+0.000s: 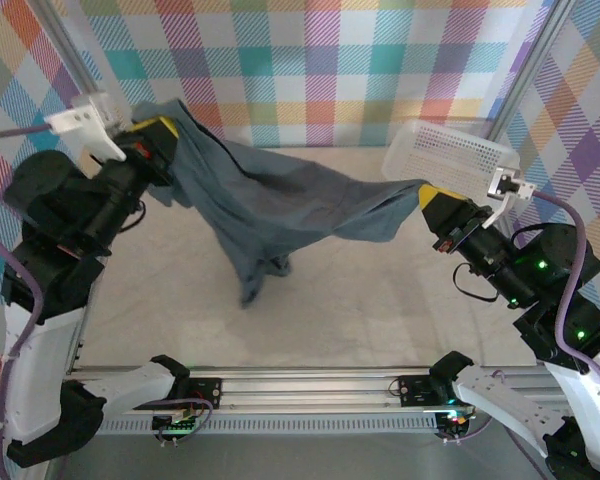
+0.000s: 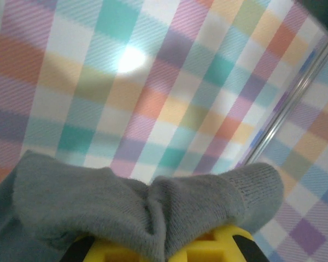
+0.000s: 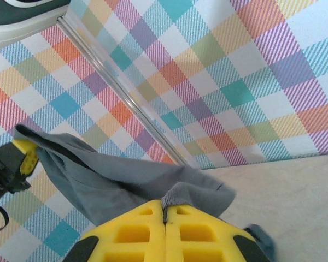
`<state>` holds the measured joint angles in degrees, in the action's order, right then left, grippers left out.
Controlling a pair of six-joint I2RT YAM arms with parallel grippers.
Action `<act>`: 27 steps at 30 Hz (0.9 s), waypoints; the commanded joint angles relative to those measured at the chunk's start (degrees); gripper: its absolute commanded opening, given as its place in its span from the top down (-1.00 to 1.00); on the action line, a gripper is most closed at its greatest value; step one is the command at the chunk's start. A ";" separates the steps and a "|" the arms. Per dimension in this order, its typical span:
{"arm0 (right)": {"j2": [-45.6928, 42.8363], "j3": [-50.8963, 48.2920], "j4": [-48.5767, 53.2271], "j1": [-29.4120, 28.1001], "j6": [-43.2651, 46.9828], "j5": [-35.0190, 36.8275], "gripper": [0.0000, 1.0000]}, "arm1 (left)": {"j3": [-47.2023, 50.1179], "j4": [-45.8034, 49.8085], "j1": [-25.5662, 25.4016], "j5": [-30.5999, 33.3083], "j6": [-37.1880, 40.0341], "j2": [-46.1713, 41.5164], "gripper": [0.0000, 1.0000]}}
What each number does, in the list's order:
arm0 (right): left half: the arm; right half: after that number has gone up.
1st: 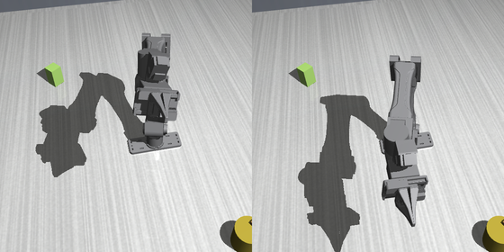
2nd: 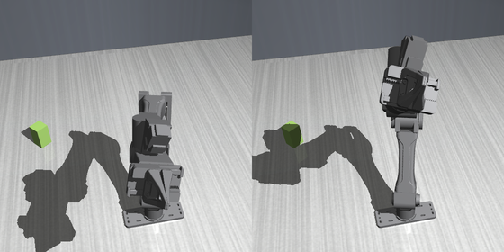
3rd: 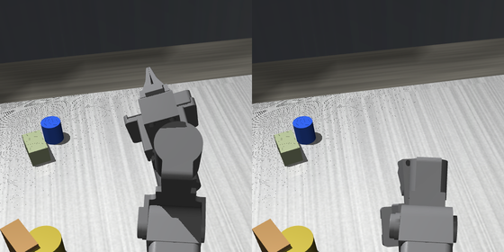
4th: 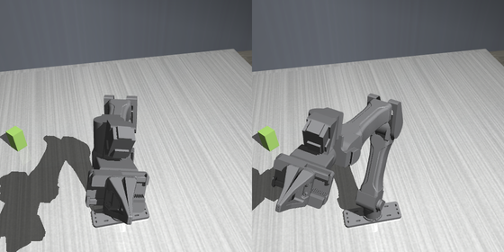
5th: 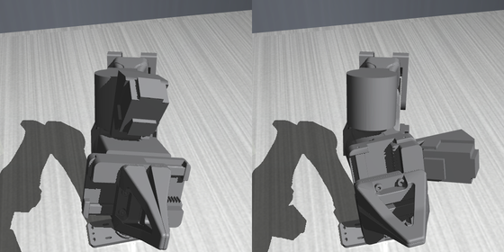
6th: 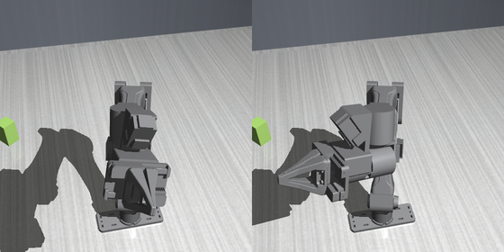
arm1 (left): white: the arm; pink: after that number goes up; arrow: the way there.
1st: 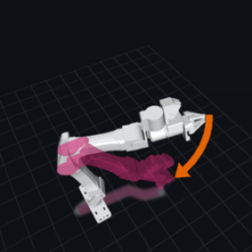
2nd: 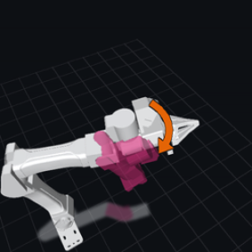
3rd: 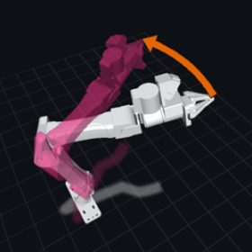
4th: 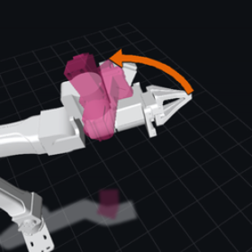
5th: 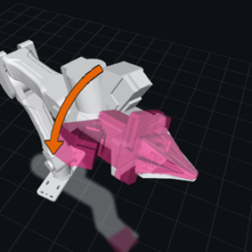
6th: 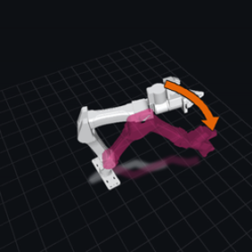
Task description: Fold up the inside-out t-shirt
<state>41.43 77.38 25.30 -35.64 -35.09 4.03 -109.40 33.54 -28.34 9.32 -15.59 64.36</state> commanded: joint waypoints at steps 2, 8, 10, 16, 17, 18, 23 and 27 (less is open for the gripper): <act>1.06 1.28 -2.42 0.11 -0.98 1.72 1.00 | -13.89 -1.69 0.30 4.26 7.77 14.38 1.00; 3.79 1.53 8.51 0.13 -5.93 19.90 1.00 | -40.13 1.90 4.74 7.45 11.67 41.07 1.00; 7.48 2.42 16.15 0.13 -9.39 28.82 1.00 | -45.96 2.89 6.98 4.88 9.40 48.70 1.00; 22.00 -1.15 31.93 2.87 -20.40 39.87 1.00 | -48.61 1.67 10.09 -6.01 6.79 65.35 0.69; 23.04 -3.53 32.20 4.26 -22.65 37.45 1.00 | -48.70 2.72 10.38 -8.34 6.47 66.81 0.35; 23.49 -6.06 32.09 5.62 -24.61 34.27 1.00 | -48.66 4.14 10.49 -10.16 6.41 67.46 0.14; 20.55 -15.88 26.76 7.30 -27.21 24.91 1.00 | -45.75 16.13 10.49 -15.78 4.31 62.38 -0.08; 17.67 -19.64 24.09 7.34 -27.41 21.87 1.00 | -15.46 14.48 10.06 -18.18 -1.44 43.52 -0.08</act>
<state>62.22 58.54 51.59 -28.40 -59.79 28.99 -139.33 47.20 -18.13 -4.64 -12.12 124.53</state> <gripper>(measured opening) 0.047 0.539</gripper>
